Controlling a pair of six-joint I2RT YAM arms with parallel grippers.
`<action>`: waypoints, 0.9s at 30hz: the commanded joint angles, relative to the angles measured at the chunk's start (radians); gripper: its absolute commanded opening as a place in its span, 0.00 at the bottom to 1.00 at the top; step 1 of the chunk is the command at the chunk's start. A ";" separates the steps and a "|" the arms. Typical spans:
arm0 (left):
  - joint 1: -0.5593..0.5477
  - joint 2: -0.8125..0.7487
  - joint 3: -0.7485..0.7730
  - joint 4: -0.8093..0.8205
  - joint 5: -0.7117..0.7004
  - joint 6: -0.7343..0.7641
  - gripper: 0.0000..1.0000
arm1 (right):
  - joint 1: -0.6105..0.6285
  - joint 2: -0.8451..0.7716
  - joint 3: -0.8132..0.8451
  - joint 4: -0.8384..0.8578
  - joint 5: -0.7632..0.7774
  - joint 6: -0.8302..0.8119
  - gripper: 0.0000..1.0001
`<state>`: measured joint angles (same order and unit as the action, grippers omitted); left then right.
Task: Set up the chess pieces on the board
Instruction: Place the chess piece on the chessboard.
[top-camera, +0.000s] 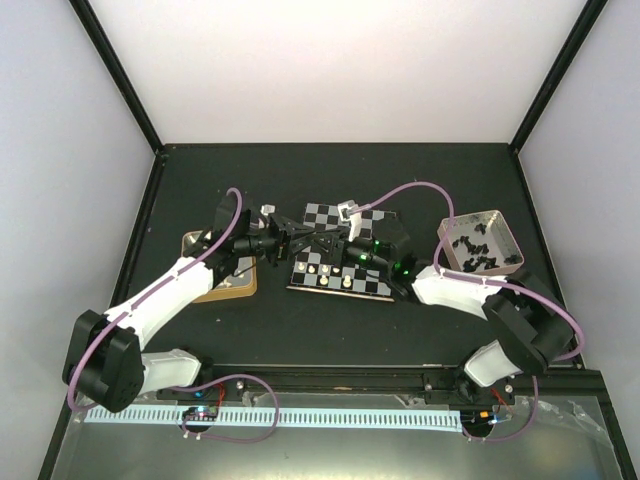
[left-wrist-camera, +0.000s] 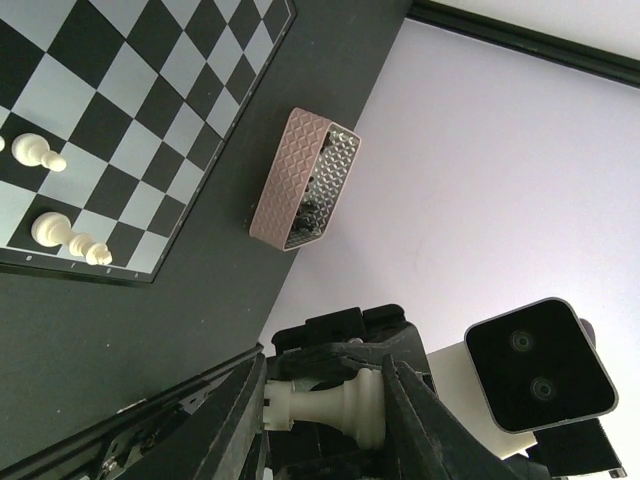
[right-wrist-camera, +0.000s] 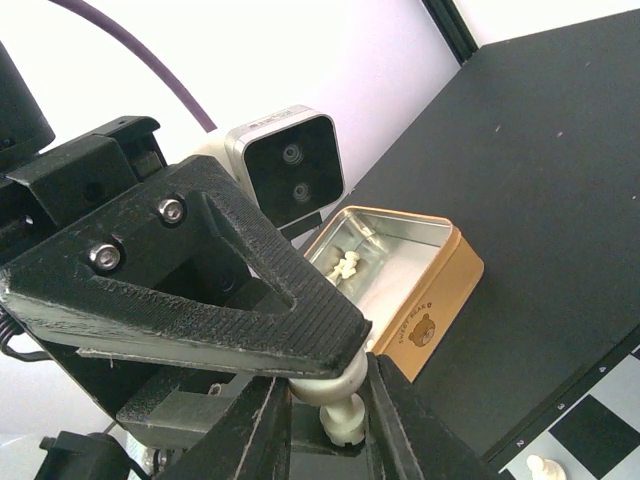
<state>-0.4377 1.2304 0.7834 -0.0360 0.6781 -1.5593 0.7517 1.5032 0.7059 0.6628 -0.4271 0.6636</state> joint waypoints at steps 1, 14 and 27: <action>-0.021 -0.017 0.008 0.067 0.080 -0.041 0.25 | 0.007 0.029 0.030 0.051 -0.008 0.029 0.22; -0.020 -0.058 0.011 0.040 0.069 0.013 0.42 | 0.008 0.001 0.023 0.087 -0.025 0.107 0.02; -0.018 -0.074 0.089 -0.068 0.013 0.429 0.73 | -0.021 -0.079 0.010 0.019 -0.069 0.445 0.01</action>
<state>-0.4530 1.1767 0.8173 -0.0669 0.7025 -1.3048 0.7422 1.4525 0.7074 0.6937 -0.4755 0.9577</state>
